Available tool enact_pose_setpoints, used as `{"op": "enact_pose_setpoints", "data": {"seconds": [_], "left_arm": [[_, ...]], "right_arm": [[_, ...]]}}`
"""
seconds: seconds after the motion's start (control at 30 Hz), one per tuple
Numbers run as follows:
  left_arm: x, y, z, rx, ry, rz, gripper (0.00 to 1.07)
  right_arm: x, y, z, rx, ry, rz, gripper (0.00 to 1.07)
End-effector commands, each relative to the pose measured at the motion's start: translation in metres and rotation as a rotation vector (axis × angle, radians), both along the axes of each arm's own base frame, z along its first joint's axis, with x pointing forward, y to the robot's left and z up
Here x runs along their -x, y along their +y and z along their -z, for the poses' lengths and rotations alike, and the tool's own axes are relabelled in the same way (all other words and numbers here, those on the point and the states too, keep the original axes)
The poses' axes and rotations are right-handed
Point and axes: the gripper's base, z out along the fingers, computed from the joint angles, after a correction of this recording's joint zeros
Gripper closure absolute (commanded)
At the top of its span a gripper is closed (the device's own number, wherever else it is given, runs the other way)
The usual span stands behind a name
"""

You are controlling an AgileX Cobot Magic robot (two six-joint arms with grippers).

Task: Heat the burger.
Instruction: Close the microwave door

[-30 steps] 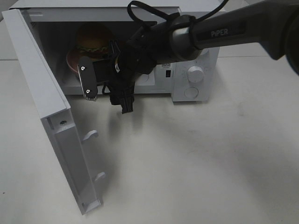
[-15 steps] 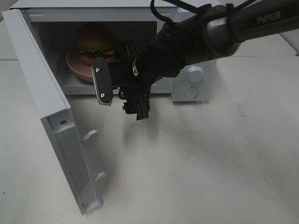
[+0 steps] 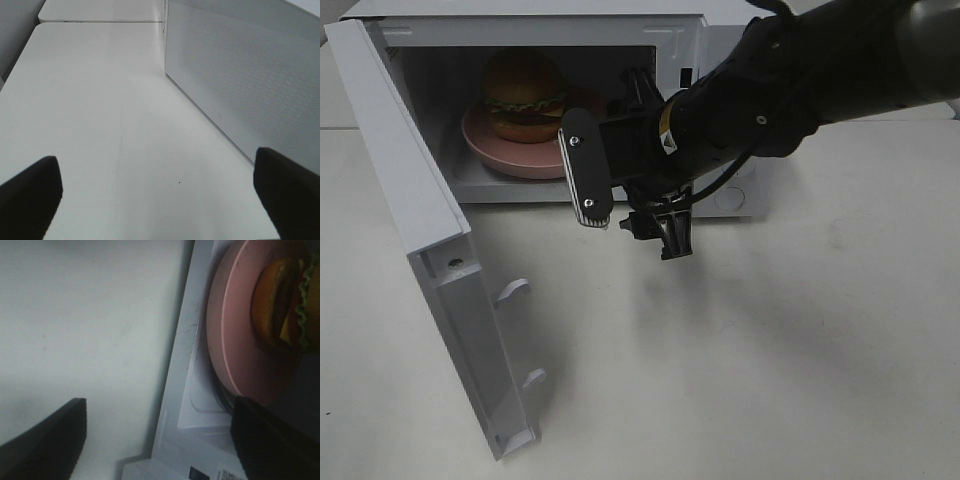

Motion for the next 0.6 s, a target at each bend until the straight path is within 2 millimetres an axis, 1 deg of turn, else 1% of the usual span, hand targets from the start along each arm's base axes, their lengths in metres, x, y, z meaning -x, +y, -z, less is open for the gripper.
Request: {"op": "enact_pose_setpoints", "data": {"seconds": [0.03,0.1,0.13,0.17,0.2,0.27,0.3,0.33,0.37,0.43,0.47,0.5,0.53,0.57,0.6], "left_arm": [[0.002,0.0,0.0,0.006,-0.025,-0.002,0.09],[0.002,0.0,0.0,0.006,-0.025,-0.002,0.09],[0.002,0.0,0.0,0.006,-0.025,-0.002,0.09],[0.002,0.0,0.0,0.006,-0.025,-0.002,0.09],[0.002,0.0,0.0,0.006,-0.025,-0.002,0.09],[0.002,0.0,0.0,0.006,-0.025,-0.002,0.09],[0.002,0.0,0.0,0.006,-0.025,-0.002,0.09],[0.002,0.0,0.0,0.006,-0.025,-0.002,0.09],[0.002,0.0,0.0,0.006,-0.025,-0.002,0.09],[0.002,0.0,0.0,0.006,-0.025,-0.002,0.09],[0.002,0.0,0.0,0.006,-0.025,-0.002,0.09],[0.002,0.0,0.0,0.006,-0.025,-0.002,0.09],[0.002,0.0,0.0,0.006,-0.025,-0.002,0.09],[0.002,0.0,0.0,0.006,-0.025,-0.002,0.09],[0.002,0.0,0.0,0.006,-0.025,-0.002,0.09]], "right_arm": [[0.007,-0.006,-0.007,-0.01,-0.003,0.01,0.31],[0.016,-0.013,-0.013,-0.023,-0.002,0.022,0.31],[0.016,-0.013,-0.013,-0.023,-0.002,0.022,0.31],[0.021,-0.018,-0.016,-0.041,0.009,0.047,0.31],[0.021,-0.018,-0.016,-0.041,0.009,0.047,0.31],[0.03,-0.027,-0.018,-0.056,0.042,0.102,0.31],[0.03,-0.027,-0.018,-0.056,0.042,0.102,0.31],[0.036,-0.033,-0.02,-0.061,0.067,0.148,0.31],[0.036,-0.033,-0.02,-0.061,0.067,0.148,0.31],[0.043,-0.042,-0.022,-0.071,0.111,0.229,0.31],[0.043,-0.042,-0.022,-0.071,0.111,0.229,0.31],[0.046,-0.045,-0.023,-0.076,0.127,0.261,0.31],[0.05,-0.05,-0.024,-0.088,0.162,0.336,0.31],[0.05,-0.05,-0.024,-0.088,0.162,0.336,0.31],[0.053,-0.054,-0.023,-0.084,0.182,0.374,0.31]]}}
